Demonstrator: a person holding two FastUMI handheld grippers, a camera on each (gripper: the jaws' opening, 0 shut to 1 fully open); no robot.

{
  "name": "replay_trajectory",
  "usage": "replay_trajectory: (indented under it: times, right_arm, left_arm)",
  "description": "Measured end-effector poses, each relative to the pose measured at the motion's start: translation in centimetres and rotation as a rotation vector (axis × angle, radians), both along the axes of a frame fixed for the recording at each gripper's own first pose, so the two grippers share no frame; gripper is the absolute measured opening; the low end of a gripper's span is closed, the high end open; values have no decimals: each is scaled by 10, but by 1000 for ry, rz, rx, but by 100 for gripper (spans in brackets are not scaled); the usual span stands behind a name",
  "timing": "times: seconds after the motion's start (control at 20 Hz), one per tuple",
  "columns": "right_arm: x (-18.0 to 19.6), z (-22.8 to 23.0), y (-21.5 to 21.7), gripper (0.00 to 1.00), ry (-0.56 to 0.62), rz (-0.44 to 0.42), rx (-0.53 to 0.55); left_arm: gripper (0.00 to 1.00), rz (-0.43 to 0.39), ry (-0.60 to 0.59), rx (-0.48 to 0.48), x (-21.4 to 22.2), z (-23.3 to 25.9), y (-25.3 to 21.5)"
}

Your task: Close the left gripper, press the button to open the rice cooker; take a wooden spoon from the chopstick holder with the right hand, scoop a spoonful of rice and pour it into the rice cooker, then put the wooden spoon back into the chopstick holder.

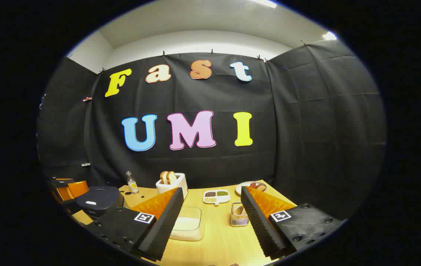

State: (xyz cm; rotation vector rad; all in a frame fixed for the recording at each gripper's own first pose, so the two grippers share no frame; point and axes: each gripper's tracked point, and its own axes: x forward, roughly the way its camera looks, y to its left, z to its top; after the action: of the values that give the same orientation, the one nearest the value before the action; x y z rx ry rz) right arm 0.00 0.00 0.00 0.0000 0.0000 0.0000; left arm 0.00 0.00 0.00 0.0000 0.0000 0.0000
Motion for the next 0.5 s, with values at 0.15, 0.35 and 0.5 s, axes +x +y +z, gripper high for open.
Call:
replay_trajectory:
  times: [0.15, 0.35, 0.5]
  right_arm:
    - [-2, -2, -3, 98, 4, -10, -12]
    - [-3, -8, -8, 97, 26, -26, -1]
    - [-3, -10, -14, 98, 38, -38, 0]
  left_arm:
    - [95, -25, 4, 9, 0, -3, -5]
    - [95, -42, 7, 32, 1, -6, -9]
    - [95, -53, 13, 32, 2, -10, -12]
